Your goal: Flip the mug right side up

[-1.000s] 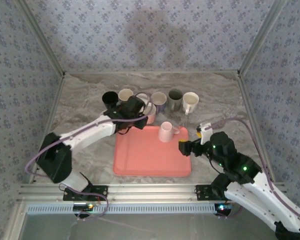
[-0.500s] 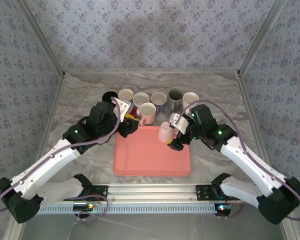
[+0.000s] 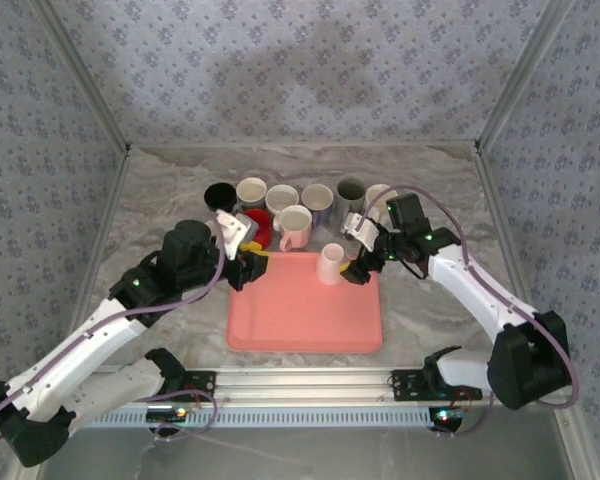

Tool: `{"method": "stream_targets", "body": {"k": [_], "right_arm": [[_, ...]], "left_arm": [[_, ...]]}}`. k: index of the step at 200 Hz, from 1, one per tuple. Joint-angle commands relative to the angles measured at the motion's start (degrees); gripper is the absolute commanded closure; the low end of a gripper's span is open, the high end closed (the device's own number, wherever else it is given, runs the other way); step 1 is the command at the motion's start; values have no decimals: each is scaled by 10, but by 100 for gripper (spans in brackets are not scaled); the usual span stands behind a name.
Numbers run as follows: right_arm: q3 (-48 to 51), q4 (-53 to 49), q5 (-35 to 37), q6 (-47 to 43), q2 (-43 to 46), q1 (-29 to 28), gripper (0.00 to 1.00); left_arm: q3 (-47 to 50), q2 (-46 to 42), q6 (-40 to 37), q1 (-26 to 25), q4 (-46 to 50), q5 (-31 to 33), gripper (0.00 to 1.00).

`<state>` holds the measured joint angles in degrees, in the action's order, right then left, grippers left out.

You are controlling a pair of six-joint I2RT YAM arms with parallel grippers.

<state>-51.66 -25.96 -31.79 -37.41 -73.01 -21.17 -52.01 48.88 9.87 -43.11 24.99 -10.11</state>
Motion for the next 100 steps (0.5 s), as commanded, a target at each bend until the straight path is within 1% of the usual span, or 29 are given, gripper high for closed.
{"method": "stream_targets", "body": {"k": [1, 25, 45, 65, 100], "right_arm": [[11, 29, -7, 8, -32, 4, 2], [29, 79, 7, 44, -53, 4, 0], [35, 99, 18, 67, -67, 4, 0], [36, 98, 36, 73, -80, -2, 0], [45, 81, 31, 63, -82, -21, 0]], "left_arm": [[3, -8, -11, 0, -15, -13, 67], [2, -8, -11, 0, -14, -16, 69], [4, -8, -13, 0, -15, -15, 70], [7, -7, -15, 1, -17, -12, 70], [7, -3, -17, 1, -18, -11, 70]]}}
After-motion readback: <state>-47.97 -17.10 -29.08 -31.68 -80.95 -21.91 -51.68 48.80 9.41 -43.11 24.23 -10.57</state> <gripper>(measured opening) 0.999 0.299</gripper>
